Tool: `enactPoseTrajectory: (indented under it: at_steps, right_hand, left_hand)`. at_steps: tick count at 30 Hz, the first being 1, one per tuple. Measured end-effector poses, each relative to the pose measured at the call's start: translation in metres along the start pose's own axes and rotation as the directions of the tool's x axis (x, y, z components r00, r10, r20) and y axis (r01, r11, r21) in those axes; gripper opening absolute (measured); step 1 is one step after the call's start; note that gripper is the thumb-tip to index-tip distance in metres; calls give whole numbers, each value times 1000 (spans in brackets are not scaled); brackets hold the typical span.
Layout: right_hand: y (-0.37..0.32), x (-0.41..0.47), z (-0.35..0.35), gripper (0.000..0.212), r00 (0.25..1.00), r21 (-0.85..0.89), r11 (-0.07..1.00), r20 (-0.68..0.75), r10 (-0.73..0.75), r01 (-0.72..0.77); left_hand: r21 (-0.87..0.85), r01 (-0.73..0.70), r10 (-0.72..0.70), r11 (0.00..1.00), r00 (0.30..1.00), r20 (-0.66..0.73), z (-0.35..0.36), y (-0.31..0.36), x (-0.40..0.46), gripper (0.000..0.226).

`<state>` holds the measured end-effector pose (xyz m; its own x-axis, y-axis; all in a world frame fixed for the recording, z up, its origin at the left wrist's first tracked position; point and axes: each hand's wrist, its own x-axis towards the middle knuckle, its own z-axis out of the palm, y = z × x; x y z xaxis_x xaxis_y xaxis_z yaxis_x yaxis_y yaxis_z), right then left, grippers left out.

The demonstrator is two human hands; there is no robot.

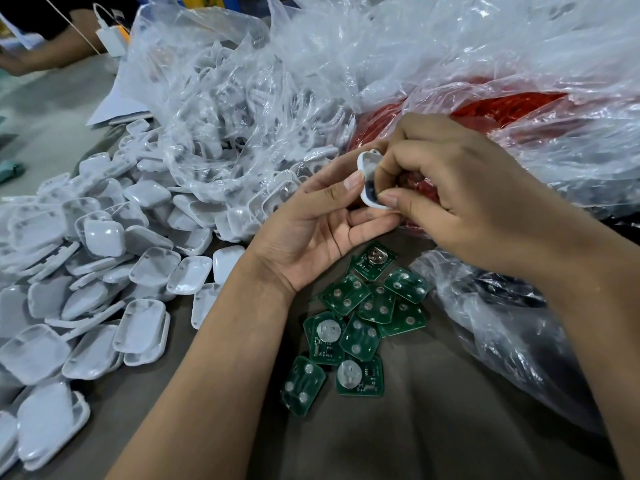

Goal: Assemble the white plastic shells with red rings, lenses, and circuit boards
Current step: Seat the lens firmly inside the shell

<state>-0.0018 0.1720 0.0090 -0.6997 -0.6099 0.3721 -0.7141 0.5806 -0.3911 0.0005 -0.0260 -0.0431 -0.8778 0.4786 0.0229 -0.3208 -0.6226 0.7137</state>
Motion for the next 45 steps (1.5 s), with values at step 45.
enactPoseTrajectory:
  at_steps: [45]
  right_hand:
    - [-5, -1, -2, 10, 911, 601, 789, -386, 146, 129]
  left_hand:
    - [-174, -21, 53, 985, 981, 185, 2, 2, -7, 51]
